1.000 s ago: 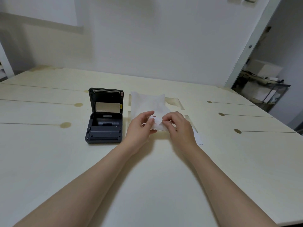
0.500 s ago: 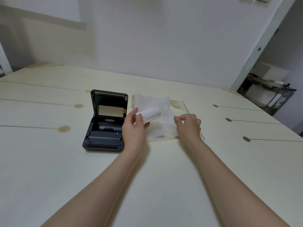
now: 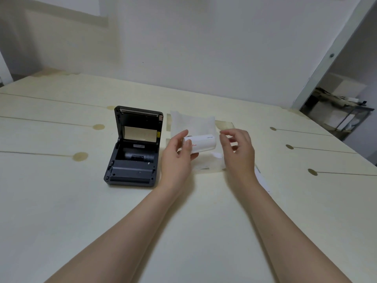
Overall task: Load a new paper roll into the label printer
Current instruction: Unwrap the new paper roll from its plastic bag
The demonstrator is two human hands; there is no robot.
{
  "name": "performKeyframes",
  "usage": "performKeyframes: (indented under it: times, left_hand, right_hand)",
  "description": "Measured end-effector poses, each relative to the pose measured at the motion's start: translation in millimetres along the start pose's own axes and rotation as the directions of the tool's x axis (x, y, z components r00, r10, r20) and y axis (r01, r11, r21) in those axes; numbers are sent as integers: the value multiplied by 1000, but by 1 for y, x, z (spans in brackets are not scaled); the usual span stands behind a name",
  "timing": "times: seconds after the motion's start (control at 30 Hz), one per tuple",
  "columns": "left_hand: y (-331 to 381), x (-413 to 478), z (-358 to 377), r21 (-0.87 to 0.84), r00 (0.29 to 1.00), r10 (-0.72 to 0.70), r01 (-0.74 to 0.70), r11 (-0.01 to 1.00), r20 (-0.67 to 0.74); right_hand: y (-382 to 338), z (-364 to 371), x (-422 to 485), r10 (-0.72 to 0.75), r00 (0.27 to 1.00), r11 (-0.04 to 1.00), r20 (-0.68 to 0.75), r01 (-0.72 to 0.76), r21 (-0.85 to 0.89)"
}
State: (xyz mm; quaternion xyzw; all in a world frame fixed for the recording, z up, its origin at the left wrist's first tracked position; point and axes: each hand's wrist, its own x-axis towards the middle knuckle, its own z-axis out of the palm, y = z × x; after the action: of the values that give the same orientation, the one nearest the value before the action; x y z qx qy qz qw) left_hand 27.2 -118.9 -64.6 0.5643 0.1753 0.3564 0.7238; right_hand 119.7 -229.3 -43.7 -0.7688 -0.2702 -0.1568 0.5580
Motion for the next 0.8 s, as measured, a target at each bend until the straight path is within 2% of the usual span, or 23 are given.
performKeyframes:
  times: [0.07,0.2,0.3,0.43,0.6,0.7,0.8]
  left_hand:
    - [1,-3,-1,47,999,25,-27,999,46]
    - [6,-12,-4,120,990,48,-64,991,130]
    - [8,-18,-7,187,983,60,-92,978,172]
    - [20,-26,-9,174,980,36,-70,982,194]
    - [30,-33,-12,184,970,-6,-40,982,241]
    - [31,-35,-17,179,974,-19,-22,984,227]
    - [33,-36,-20,103,981,-42,23,994,192]
  right_hand:
    - [-5,-6,-4,-75,988,996,132,68,57]
    - [-5,-17,-13,-62,927,998,371,46,51]
    - [-5,-21,-19,-17,911,1000,411,7,26]
    - [-10,-29,-24,94,878,993,470,-119,25]
    - [-14,-32,-31,150,870,980,470,-193,45]
    - [-16,-32,-35,167,867,958,470,-256,131]
    - [-23,-28,-38,186,866,912,463,-327,246]
